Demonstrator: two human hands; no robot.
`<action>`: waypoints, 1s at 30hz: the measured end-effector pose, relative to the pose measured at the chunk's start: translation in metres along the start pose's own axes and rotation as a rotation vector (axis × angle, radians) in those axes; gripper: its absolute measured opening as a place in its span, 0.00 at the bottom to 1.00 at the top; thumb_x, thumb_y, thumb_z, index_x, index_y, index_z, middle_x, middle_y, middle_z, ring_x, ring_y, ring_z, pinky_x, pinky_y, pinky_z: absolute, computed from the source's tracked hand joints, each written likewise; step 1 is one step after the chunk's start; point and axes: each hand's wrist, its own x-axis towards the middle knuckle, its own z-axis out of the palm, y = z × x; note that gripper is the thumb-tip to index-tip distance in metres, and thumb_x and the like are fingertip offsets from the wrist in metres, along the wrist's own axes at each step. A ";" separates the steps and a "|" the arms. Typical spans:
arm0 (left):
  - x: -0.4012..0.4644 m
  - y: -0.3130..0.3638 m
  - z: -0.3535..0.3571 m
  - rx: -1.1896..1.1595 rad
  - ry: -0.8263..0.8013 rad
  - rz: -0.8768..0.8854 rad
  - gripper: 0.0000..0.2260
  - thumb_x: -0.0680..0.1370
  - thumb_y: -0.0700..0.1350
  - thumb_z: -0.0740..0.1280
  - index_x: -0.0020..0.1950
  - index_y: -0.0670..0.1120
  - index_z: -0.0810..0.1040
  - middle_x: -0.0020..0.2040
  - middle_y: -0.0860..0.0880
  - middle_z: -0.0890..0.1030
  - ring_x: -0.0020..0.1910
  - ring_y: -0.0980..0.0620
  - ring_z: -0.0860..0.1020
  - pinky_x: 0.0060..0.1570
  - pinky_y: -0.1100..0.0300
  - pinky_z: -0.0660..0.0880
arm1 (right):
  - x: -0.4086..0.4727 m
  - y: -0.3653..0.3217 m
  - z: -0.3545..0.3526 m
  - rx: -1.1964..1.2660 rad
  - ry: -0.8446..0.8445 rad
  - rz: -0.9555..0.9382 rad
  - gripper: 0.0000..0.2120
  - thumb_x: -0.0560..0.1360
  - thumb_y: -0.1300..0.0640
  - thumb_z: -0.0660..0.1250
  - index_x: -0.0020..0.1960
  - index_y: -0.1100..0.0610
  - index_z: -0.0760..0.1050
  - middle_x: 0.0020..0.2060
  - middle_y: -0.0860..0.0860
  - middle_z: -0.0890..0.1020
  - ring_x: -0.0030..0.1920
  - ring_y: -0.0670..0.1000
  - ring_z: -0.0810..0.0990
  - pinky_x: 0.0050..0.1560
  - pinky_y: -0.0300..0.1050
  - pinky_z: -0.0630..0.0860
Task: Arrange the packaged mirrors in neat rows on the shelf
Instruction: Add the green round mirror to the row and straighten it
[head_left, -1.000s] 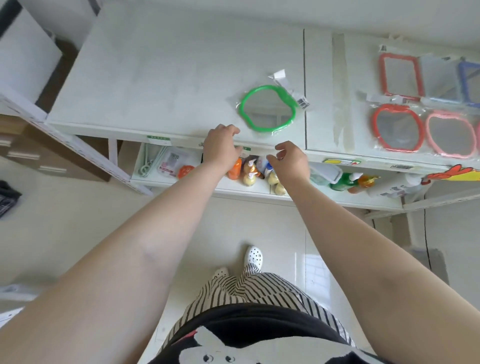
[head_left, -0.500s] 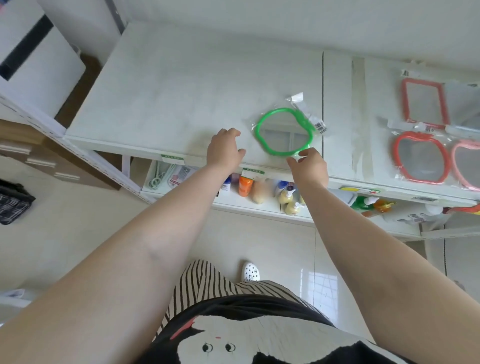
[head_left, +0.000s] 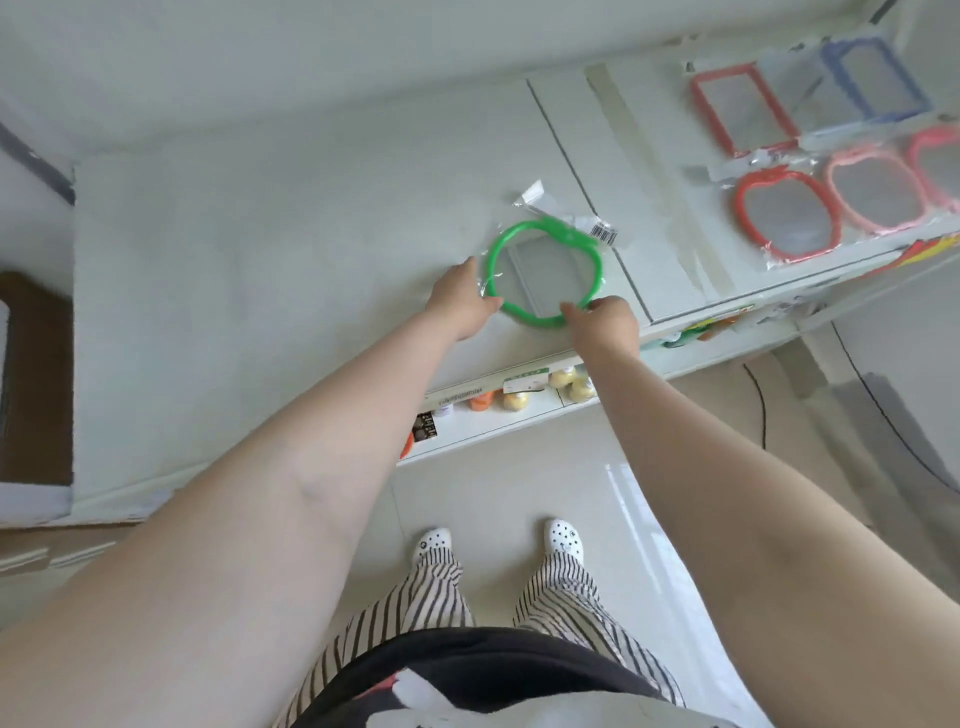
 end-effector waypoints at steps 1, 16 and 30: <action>0.003 -0.001 -0.001 -0.014 -0.013 0.005 0.24 0.77 0.46 0.67 0.70 0.41 0.65 0.68 0.40 0.70 0.68 0.40 0.69 0.64 0.54 0.67 | -0.003 -0.002 0.004 0.032 0.005 0.014 0.16 0.74 0.48 0.66 0.36 0.57 0.67 0.28 0.50 0.70 0.35 0.56 0.71 0.33 0.44 0.65; -0.035 0.024 0.028 -0.635 -0.080 -0.118 0.18 0.74 0.35 0.69 0.63 0.40 0.71 0.44 0.50 0.74 0.33 0.56 0.74 0.40 0.63 0.74 | -0.053 0.029 -0.031 0.832 0.060 0.223 0.24 0.74 0.64 0.67 0.68 0.55 0.66 0.44 0.59 0.81 0.30 0.52 0.79 0.46 0.47 0.81; -0.125 0.096 0.091 -0.786 -0.104 -0.117 0.05 0.74 0.38 0.71 0.45 0.45 0.76 0.39 0.45 0.79 0.35 0.50 0.77 0.41 0.57 0.78 | -0.111 0.172 -0.143 0.800 -0.035 0.121 0.25 0.72 0.67 0.70 0.66 0.52 0.74 0.56 0.60 0.80 0.42 0.54 0.83 0.41 0.43 0.84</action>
